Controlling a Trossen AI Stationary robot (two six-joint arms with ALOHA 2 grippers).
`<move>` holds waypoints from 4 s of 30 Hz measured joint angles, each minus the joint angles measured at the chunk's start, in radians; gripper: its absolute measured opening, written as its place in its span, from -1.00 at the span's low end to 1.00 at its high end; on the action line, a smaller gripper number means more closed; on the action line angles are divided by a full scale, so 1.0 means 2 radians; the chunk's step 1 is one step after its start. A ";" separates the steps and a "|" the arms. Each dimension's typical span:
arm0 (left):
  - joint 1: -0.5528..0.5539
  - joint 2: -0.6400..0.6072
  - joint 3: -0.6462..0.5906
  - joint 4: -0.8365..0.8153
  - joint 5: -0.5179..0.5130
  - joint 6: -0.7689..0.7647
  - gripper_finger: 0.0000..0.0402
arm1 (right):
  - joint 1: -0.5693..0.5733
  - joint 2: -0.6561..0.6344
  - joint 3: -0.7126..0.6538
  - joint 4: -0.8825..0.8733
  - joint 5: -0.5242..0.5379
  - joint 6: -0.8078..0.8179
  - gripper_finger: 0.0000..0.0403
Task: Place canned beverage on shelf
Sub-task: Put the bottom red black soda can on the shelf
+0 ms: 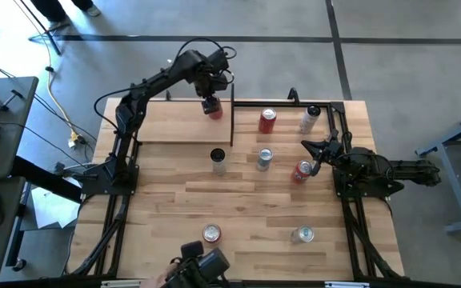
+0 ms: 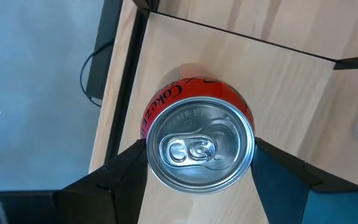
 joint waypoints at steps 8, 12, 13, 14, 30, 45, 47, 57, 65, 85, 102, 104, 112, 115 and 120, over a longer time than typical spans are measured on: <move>-0.001 0.000 0.000 -0.001 0.003 -0.010 0.17 | 0.000 0.000 0.000 0.000 0.000 0.000 -1.00; -0.001 0.001 0.000 0.000 0.004 -0.016 0.32 | 0.000 0.000 0.000 0.000 0.000 0.000 -1.00; -0.001 0.001 0.000 0.001 0.005 -0.016 0.35 | 0.000 0.000 0.000 0.000 0.000 0.000 -1.00; -0.001 0.001 0.000 0.002 0.005 -0.016 0.37 | 0.000 0.000 0.000 0.000 0.000 0.000 -1.00; -0.005 -0.006 -0.001 0.025 -0.008 -0.026 0.42 | 0.000 0.000 0.000 0.000 0.000 0.000 -1.00; -0.039 -0.075 -0.002 -0.023 -0.053 -0.079 0.17 | 0.000 0.000 0.000 0.000 0.000 0.000 -1.00; -0.051 -0.099 -0.017 -0.006 -0.068 -0.093 0.03 | 0.000 0.000 0.000 0.000 0.000 0.000 -1.00; -0.081 -0.284 -0.353 0.252 -0.075 -0.188 -0.80 | 0.000 0.000 0.000 0.000 0.000 0.000 -1.00; -0.079 -0.390 -0.638 0.606 -0.015 -0.256 -0.96 | 0.000 0.000 0.000 0.000 0.000 0.000 -1.00; -0.032 -0.275 -0.711 0.863 0.055 -0.271 -1.00 | 0.000 0.000 0.000 0.000 0.000 0.000 -1.00; 0.007 -0.275 -0.711 0.847 0.031 -0.257 -1.00 | 0.000 0.000 0.000 0.000 0.000 0.000 -1.00; 0.007 -0.276 -0.711 0.831 0.031 -0.256 -1.00 | 0.000 0.000 0.000 0.000 0.000 0.000 -1.00; 0.011 -0.290 -0.711 0.784 -0.058 -0.264 -1.00 | 0.000 0.000 0.000 0.000 0.000 0.000 -1.00; 0.017 -0.289 -0.711 0.802 -0.062 -0.280 -1.00 | 0.000 0.000 0.000 0.000 0.000 0.000 -1.00; 0.017 -0.288 -0.711 0.831 -0.069 -0.283 -1.00 | 0.000 0.000 0.000 0.000 0.000 0.000 -1.00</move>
